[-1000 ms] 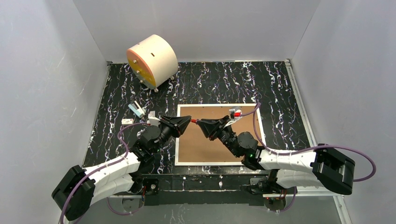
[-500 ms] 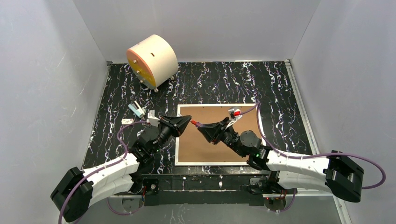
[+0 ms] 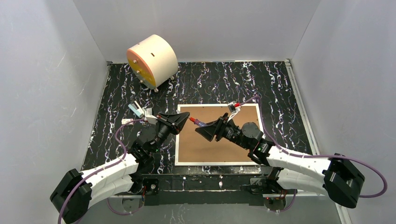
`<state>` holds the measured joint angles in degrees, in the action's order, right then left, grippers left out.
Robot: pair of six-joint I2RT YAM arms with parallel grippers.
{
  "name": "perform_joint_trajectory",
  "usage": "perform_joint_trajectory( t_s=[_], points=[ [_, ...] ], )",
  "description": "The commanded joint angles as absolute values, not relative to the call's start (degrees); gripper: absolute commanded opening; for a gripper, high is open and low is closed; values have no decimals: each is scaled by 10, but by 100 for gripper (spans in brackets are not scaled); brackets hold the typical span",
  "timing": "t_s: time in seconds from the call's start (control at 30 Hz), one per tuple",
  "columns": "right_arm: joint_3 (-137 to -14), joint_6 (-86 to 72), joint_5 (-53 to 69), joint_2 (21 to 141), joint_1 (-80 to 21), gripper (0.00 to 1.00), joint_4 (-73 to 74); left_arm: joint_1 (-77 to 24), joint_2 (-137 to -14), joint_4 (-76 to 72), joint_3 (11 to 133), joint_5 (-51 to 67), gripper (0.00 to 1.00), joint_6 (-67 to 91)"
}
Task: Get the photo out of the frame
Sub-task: Adjust the screwdriver, then release the photo frame item from the photo frame.
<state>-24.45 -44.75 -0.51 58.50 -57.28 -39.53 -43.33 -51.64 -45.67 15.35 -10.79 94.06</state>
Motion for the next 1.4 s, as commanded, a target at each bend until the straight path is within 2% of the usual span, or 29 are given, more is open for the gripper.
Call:
perform_joint_trajectory(
  t_s=[0.0, 0.17, 0.5, 0.57, 0.7, 0.83, 0.87, 0.93, 1.03, 1.13, 1.23, 1.37],
  points=[
    [-264, -481, 29, 588, -557, 70, -450, -432, -504, -489, 146, -133, 0, 930],
    [-276, -489, 25, 589, -546, 67, -442, -432, -499, -491, 142, -141, 0, 926],
    [-284, -518, 31, 633, -546, 54, -481, -432, -506, -495, 144, -146, 0, 922],
    [-282, -524, 21, 634, -546, 45, -486, -432, -504, -495, 140, -150, 0, 924],
    [-280, -528, 11, 635, -545, 40, -482, -432, -502, -497, 135, -153, 0, 925],
    [-288, -525, 3, 638, -545, 10, -465, -432, -502, -498, 131, -150, 0, 923],
    [-293, -525, -15, 637, -546, 3, -450, -432, -501, -498, 130, -148, 4, 918],
    [-300, -517, -30, 633, -546, 1, -422, -432, -502, -496, 127, -142, 16, 912],
    [-318, -501, -54, 625, -542, 1, -357, -432, -495, -488, 109, -144, 54, 914],
    [-339, -498, -47, 619, -505, 1, -284, -423, -461, -427, 84, -147, 74, 905],
    [-371, -489, 54, 636, -430, 1, -219, -403, -406, -301, 92, -140, 81, 868],
    [-412, -431, 171, 675, -354, 1, -161, -353, -393, -46, 195, -123, 86, 722]
  ],
)
